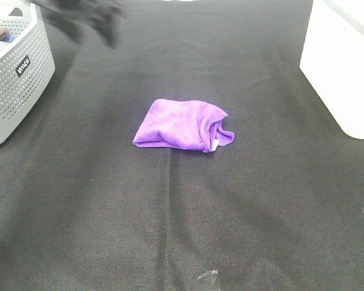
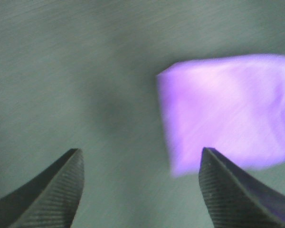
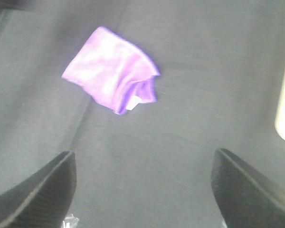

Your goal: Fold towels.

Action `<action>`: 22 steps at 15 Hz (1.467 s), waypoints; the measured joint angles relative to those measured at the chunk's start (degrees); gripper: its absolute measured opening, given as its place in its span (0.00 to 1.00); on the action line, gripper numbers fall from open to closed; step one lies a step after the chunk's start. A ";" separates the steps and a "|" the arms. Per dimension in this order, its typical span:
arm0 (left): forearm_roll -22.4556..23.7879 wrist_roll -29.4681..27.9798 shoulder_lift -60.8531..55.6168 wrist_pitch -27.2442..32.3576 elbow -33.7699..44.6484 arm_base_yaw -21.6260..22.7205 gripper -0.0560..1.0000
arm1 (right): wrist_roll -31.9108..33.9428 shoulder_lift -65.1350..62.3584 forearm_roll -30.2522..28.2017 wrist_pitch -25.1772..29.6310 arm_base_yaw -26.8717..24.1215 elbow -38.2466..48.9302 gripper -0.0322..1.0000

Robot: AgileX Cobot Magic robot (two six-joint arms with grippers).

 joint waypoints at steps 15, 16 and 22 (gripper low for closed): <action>3.95 -1.26 -98.78 -0.06 72.82 10.71 0.66 | -0.06 -68.70 0.06 -0.11 0.00 47.44 0.75; 4.01 -1.26 -105.25 0.00 75.34 10.71 0.66 | -0.06 -72.65 0.06 -0.11 0.00 49.73 0.75; 3.44 0.86 -119.69 -1.55 85.60 11.29 0.66 | -4.47 -79.53 0.11 -1.38 0.00 60.62 0.75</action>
